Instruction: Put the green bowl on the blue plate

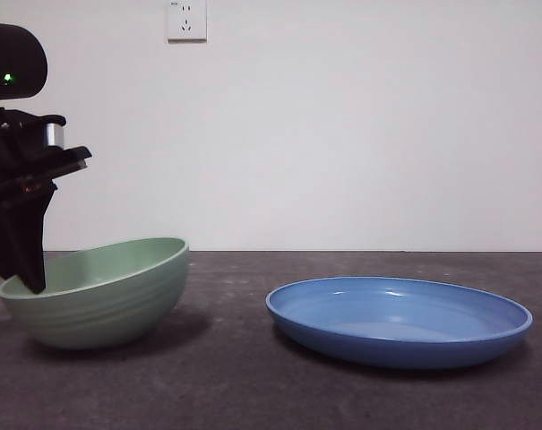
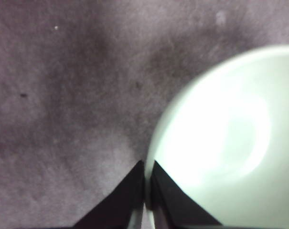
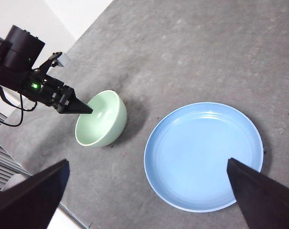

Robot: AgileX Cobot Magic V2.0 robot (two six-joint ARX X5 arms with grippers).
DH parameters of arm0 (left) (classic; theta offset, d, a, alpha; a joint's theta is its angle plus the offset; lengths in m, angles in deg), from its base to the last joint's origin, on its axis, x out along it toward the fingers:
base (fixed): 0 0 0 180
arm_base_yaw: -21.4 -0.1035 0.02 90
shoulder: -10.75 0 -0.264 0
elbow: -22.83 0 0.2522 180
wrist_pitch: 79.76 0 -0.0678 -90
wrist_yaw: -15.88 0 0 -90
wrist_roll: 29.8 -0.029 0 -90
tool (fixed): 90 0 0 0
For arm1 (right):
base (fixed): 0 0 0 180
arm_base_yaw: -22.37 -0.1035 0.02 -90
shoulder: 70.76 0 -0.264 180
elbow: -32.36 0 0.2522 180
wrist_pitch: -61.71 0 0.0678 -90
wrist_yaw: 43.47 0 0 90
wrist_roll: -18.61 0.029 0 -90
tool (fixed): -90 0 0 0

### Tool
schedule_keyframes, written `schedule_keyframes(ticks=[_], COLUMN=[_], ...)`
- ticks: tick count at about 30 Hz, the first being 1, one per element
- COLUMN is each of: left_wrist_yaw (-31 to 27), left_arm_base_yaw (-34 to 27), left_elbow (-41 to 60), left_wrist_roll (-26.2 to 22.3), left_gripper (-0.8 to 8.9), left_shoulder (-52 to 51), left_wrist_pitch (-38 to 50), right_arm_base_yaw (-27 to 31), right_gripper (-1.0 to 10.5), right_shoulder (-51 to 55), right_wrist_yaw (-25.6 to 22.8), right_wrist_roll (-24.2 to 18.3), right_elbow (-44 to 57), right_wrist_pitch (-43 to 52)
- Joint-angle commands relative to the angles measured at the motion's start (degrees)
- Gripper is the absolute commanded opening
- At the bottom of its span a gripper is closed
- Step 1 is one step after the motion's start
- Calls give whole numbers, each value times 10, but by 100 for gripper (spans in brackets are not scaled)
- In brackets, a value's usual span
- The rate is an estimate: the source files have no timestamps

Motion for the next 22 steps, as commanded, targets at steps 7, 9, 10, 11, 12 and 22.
schedule_keyframes(ticks=[7,9,10,11,12,22], left_wrist_yaw=[-1,-1,-1,-1,-1,-1], left_arm_base_yaw=[23,33,38,44,50,148], left_elbow=[-95,-125,-144,-162,-184,-372], left_wrist_roll=[45,45,45,45,45,45], left_gripper=[14,14,14,14,14,14], left_shoulder=[10,13,16,21,28,147], left_wrist_pitch=[-79,-108,-127,-145,-166,-240], right_arm_base_yaw=[-1,-1,-1,-1,-1,-1], right_gripper=[536,536,536,536,536,536], right_shoulder=[-2,-2,-2,-2,-2,-2], right_wrist_yaw=[1,1,1,1,1,1], right_wrist_roll=[-3,-3,-3,-3,-3,-3], right_elbow=[-9,-9,-9,-9,-9,-9], right_wrist_pitch=[5,5,5,5,5,5])
